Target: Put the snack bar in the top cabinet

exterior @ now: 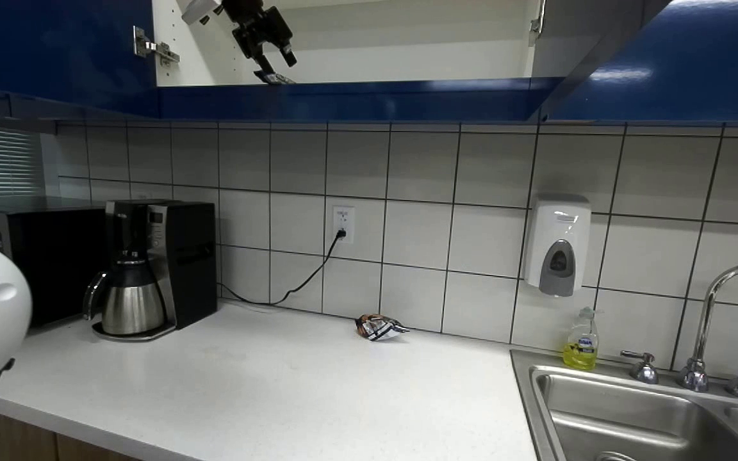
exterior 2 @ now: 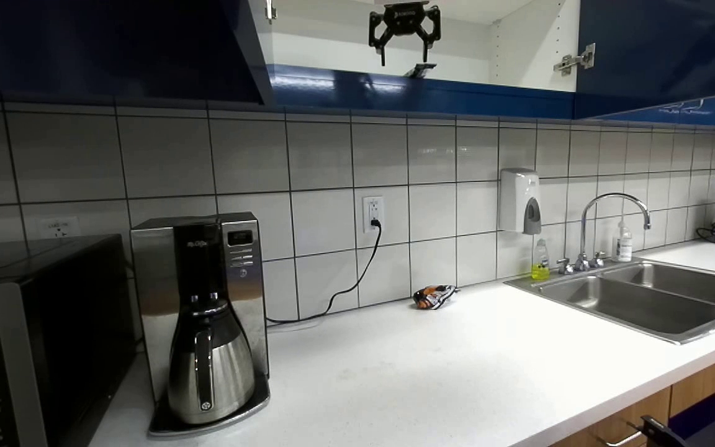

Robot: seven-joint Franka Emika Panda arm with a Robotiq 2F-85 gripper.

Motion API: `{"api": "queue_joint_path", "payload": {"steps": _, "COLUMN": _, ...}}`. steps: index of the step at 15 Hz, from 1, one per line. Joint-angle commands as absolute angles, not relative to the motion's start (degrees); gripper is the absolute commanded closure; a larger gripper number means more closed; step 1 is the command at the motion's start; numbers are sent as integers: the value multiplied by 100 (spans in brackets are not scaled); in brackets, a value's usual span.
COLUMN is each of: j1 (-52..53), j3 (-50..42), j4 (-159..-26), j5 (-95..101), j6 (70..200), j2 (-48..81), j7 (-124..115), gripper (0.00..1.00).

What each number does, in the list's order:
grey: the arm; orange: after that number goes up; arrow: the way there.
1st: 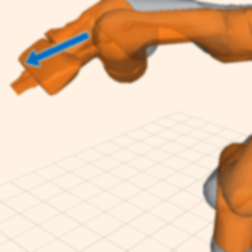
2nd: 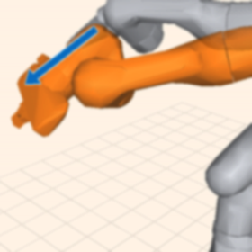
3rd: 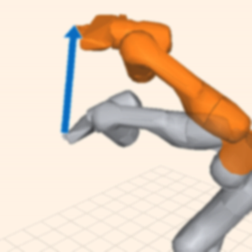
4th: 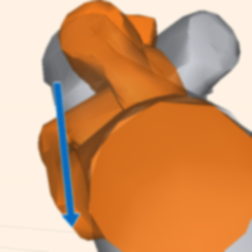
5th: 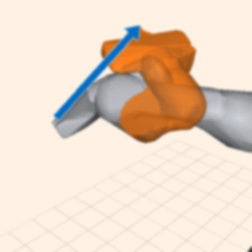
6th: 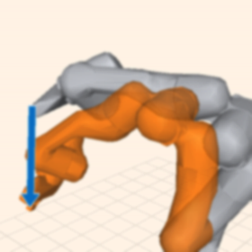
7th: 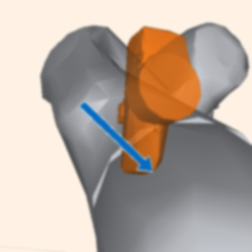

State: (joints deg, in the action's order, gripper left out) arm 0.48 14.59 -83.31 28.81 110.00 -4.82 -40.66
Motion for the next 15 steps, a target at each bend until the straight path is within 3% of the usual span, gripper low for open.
{"api": "queue_joint_path", "payload": {"steps": 1, "j1": 52, "j3": 1424, "j4": -9384, "j5": 2903, "j6": 11618, "j2": -1235, "j7": -4339, "gripper": 0}}
{"api": "queue_joint_path", "payload": {"steps": 15, "j1": -107, "j3": 1497, "j4": -11990, "j5": 2988, "j6": 13276, "j2": -3568, "j7": -4739, "gripper": 0}}
